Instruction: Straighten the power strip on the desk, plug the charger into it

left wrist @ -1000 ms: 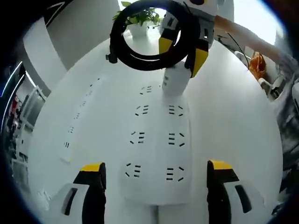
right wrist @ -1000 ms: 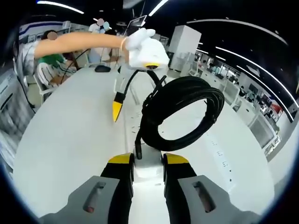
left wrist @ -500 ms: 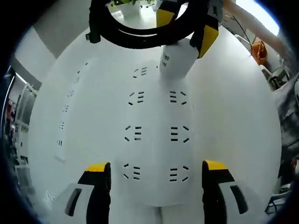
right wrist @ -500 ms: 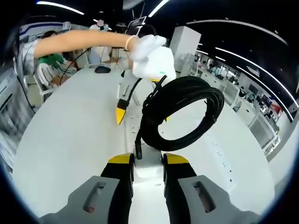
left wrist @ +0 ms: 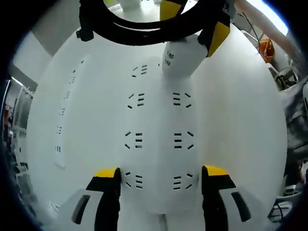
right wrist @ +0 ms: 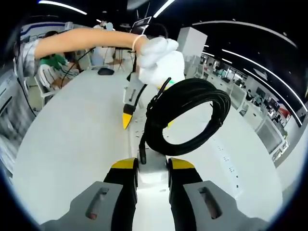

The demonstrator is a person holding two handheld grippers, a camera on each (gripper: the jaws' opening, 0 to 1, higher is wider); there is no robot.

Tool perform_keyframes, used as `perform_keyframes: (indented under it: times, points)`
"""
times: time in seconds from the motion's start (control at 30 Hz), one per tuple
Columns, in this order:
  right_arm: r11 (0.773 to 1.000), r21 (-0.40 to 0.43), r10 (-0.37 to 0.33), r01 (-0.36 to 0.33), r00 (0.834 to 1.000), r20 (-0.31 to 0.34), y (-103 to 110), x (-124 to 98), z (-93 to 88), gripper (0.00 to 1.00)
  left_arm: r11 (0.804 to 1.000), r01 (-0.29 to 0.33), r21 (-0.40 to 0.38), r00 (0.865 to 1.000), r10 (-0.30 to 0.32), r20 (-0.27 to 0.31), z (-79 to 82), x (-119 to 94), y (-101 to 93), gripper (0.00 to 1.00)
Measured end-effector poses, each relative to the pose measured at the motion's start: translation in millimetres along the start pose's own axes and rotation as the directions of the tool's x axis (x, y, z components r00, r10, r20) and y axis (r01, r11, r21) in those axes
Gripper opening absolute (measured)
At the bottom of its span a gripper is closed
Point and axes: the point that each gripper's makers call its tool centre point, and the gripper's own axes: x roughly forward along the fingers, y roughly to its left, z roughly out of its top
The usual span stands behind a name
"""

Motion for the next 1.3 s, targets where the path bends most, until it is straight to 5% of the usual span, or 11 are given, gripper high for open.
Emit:
perform_keyframes:
  times: [0.4,0.83,1.0,1.2,1.3]
  points:
    - [1.000,-0.010,-0.004,0.004,1.000,0.006,-1.1,-0.3,-0.3,0.23,1.000,0.006,-0.007,0.999,-0.007,-0.033,1.6,-1.0,1.4,0.64]
    - [0.993,-0.115,-0.013,0.003,0.996,-0.084,1.5,0.2,-2.0,0.24,1.000,0.010,-0.005,0.999,-0.010,-0.042,4.6,0.2,-3.9,0.64]
    - [0.993,-0.119,0.003,-0.016,0.994,-0.114,5.0,3.4,0.4,0.39,1.000,0.013,-0.004,0.999,-0.014,-0.041,5.1,0.7,-4.5,0.64]
    - [0.987,-0.156,0.012,-0.039,0.986,-0.167,1.5,9.4,0.4,0.38,1.000,0.017,-0.004,0.999,-0.017,-0.042,5.1,1.2,-4.6,0.64]
    - [0.985,-0.169,0.014,-0.044,0.985,-0.173,-0.6,9.6,4.6,0.30,1.000,0.019,-0.003,0.999,-0.020,-0.039,5.2,1.6,-4.1,0.64]
